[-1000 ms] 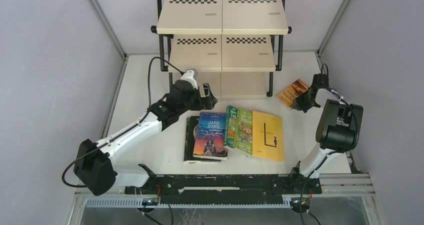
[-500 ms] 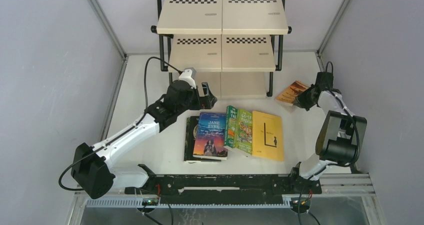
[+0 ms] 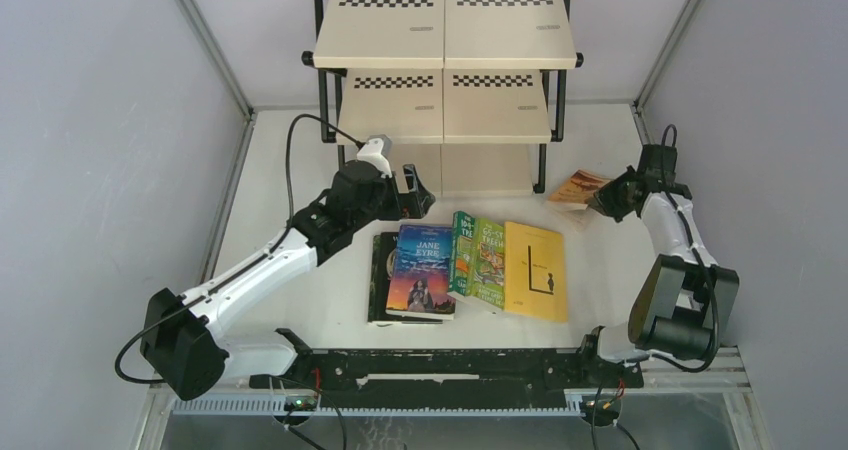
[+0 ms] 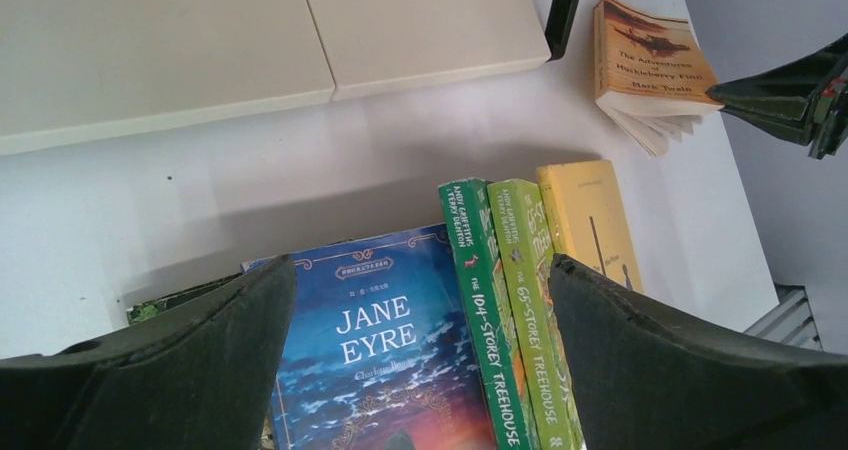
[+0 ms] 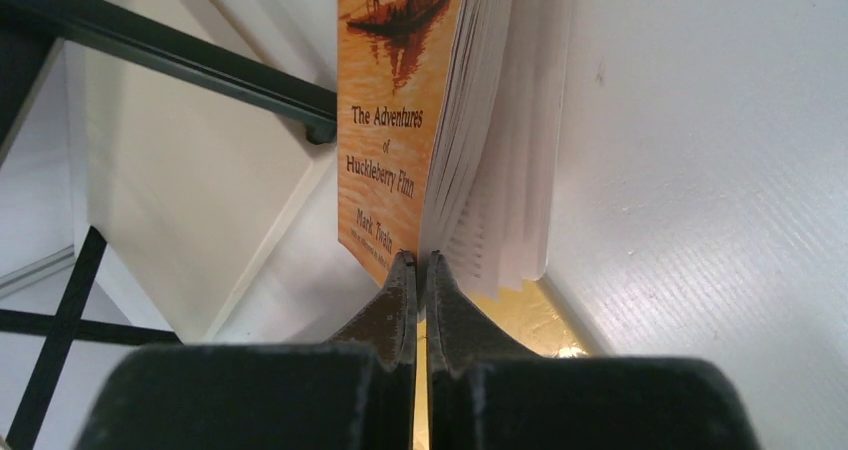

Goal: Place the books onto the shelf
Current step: Move the book to the center of the board.

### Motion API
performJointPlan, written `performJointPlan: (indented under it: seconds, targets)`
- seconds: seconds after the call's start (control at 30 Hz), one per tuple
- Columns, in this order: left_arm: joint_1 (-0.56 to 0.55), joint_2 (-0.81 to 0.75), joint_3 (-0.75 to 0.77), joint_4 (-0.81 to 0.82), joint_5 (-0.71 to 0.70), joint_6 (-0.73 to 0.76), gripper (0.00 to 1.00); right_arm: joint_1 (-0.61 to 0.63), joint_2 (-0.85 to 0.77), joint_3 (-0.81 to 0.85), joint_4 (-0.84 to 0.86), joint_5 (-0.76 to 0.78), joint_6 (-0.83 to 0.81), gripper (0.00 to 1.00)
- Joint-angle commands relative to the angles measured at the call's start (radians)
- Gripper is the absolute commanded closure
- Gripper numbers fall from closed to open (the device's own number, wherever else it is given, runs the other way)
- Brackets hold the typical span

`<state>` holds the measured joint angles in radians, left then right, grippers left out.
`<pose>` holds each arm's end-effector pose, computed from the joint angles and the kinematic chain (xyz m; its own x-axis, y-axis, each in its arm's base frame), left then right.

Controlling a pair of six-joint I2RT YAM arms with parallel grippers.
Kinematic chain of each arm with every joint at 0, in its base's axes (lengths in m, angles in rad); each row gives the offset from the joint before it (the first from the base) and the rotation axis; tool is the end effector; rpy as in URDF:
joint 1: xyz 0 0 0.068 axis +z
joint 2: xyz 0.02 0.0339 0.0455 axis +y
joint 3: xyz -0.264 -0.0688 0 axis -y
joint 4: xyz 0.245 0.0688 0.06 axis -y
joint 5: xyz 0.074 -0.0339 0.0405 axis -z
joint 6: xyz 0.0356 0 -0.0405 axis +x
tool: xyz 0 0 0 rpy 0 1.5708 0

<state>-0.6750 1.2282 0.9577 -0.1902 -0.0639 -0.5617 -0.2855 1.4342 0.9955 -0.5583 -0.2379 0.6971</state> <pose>0.2212 -0.1742 0.3058 -0.6021 -0.1989 -0.7732 0.3051 0.8376 -0.4531 0.2809 -0.0737 0.2341 -0.5209 0.8031 -0.2891 0.6331 0.5907 0.5002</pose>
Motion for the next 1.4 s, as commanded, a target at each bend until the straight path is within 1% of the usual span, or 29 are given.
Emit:
performJointPlan:
  seconds: [0.0,0.23,0.4,0.7,1.07,1.1,1.37]
  targets:
    - [-0.01,-0.026,0.009,0.016,0.034,-0.019,0.0,-0.003,-0.082,0.0,0.004,-0.042,0.016,1.0]
    - [-0.014,-0.005,0.021,0.016,0.056,-0.032,0.0,0.02,-0.157,-0.029,-0.021,-0.064,0.029,1.0]
    - [-0.016,0.016,0.023,0.027,0.115,-0.053,0.0,0.057,-0.214,-0.052,-0.035,-0.072,0.049,1.0]
    - [-0.019,0.061,0.023,0.074,0.216,-0.138,0.0,0.155,-0.305,-0.103,-0.035,-0.08,0.113,1.0]
    - [-0.025,0.109,0.029,0.121,0.277,-0.225,0.0,0.282,-0.378,-0.129,-0.049,-0.054,0.171,1.0]
    - [-0.027,0.114,0.031,0.126,0.281,-0.231,0.0,0.318,-0.381,-0.131,-0.049,-0.049,0.176,1.0]
    - [-0.038,0.127,0.035,0.139,0.308,-0.274,0.0,0.477,-0.394,-0.143,-0.024,-0.006,0.248,1.0]
